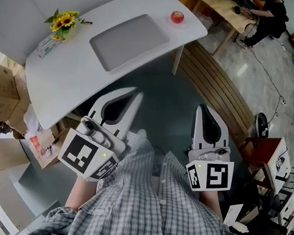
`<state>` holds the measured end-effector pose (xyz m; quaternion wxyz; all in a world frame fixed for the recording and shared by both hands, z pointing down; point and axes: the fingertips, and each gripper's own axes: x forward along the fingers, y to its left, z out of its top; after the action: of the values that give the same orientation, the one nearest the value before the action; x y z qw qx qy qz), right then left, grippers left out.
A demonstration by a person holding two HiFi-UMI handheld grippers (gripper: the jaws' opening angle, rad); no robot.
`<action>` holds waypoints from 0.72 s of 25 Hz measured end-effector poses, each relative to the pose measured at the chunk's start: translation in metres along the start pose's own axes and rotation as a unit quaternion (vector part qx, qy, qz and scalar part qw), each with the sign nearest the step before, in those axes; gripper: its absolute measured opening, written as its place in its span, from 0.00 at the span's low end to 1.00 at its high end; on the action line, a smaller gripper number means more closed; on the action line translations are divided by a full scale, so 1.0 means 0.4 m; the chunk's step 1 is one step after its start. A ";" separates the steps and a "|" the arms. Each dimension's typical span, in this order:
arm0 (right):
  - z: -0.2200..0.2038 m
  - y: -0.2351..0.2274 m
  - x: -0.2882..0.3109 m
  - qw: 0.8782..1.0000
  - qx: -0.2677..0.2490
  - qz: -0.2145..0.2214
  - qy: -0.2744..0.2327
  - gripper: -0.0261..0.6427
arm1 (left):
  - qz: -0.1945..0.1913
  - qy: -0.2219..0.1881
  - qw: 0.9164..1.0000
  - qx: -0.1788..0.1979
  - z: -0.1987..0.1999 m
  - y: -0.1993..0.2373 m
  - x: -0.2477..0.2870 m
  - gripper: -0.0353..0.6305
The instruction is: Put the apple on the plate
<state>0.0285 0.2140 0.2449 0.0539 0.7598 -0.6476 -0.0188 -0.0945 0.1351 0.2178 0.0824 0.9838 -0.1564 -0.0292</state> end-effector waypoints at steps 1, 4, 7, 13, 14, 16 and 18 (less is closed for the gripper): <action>0.002 -0.005 0.020 1.000 -0.001 -0.001 -0.001 0.08 | -0.002 -0.001 1.000 0.000 0.003 0.016 0.015 0.07; 0.003 -0.018 0.081 1.000 -0.004 -0.009 -0.004 0.08 | -0.011 -0.002 1.000 -0.001 0.007 0.064 0.060 0.07; 0.004 -0.033 0.128 1.000 -0.005 -0.019 -0.006 0.08 | -0.023 -0.001 1.000 0.001 0.009 0.100 0.103 0.07; 0.000 -0.074 0.198 0.999 -0.009 -0.042 -0.005 0.08 | -0.040 -0.005 0.999 -0.001 0.015 0.161 0.177 0.07; -0.003 -0.078 0.208 0.999 -0.009 -0.045 -0.004 0.08 | -0.042 -0.004 0.999 -0.002 0.013 0.171 0.185 0.07; -0.011 -0.082 0.223 0.999 -0.007 -0.050 0.000 0.08 | -0.044 0.000 0.999 -0.004 0.007 0.185 0.195 0.07; -0.018 -0.088 0.235 0.999 -0.005 -0.048 0.004 0.08 | -0.043 0.001 0.999 -0.004 0.004 0.192 0.204 0.07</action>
<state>0.0788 0.1272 0.2520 0.0590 0.7901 -0.6097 -0.0217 -0.0404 0.0372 0.2267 0.0847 0.9894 -0.1134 -0.0327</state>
